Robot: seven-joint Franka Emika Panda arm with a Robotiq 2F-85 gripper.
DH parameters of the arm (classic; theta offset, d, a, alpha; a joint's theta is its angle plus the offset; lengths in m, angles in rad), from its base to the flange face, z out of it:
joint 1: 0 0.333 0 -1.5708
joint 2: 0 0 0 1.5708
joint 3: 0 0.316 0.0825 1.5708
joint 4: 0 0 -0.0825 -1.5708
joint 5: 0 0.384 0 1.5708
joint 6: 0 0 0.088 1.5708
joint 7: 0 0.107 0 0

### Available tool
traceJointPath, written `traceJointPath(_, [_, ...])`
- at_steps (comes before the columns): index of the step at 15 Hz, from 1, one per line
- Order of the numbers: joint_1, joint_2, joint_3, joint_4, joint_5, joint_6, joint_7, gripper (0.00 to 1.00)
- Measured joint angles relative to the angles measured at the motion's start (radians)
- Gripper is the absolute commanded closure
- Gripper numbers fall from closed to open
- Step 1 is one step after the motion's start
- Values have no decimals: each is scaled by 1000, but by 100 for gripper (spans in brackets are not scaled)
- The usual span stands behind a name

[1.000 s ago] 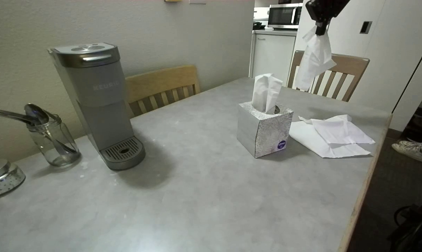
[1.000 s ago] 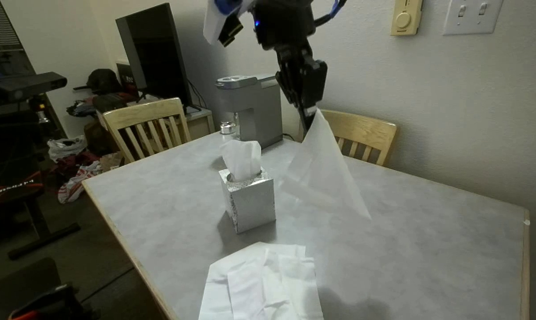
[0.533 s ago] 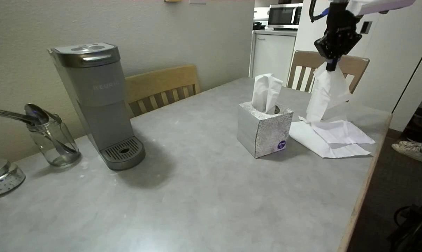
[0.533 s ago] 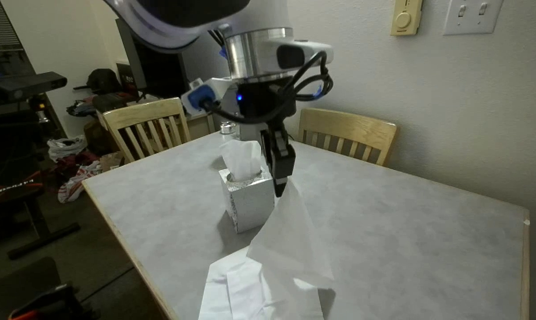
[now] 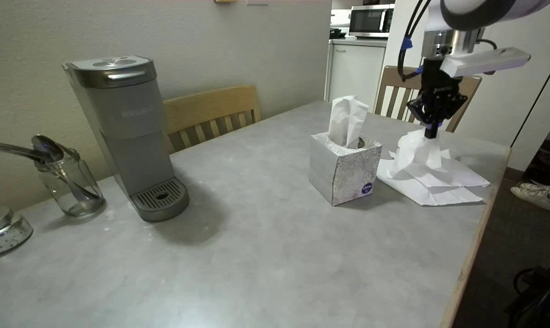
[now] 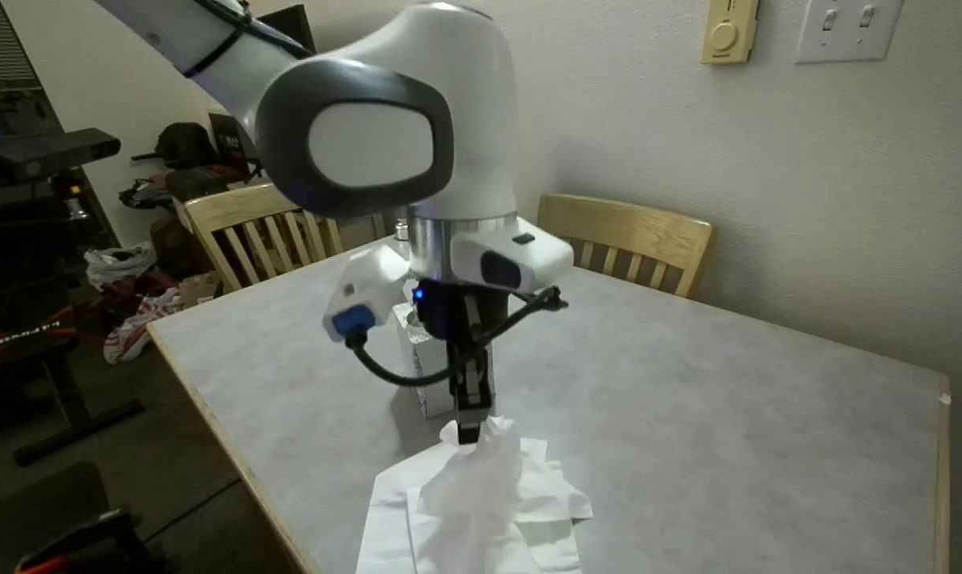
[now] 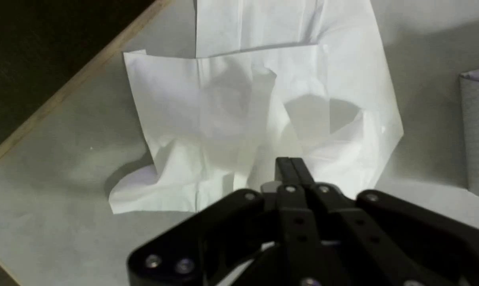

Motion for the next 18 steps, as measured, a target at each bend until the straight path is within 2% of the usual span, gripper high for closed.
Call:
traceJointPath(5, [-10, 131, 0, 19, 52, 22, -7, 100])
traceJointPath(11, [-15, 206, 0, 69, 67, 22, -8, 100])
traceJointPath(12, [-15, 213, 0, 76, 68, 22, -8, 84])
traceJointPath(13, [-15, 219, 0, 82, 68, 22, -8, 72])
traceJointPath(18, [-10, 213, 0, 105, 68, 22, -8, 39])
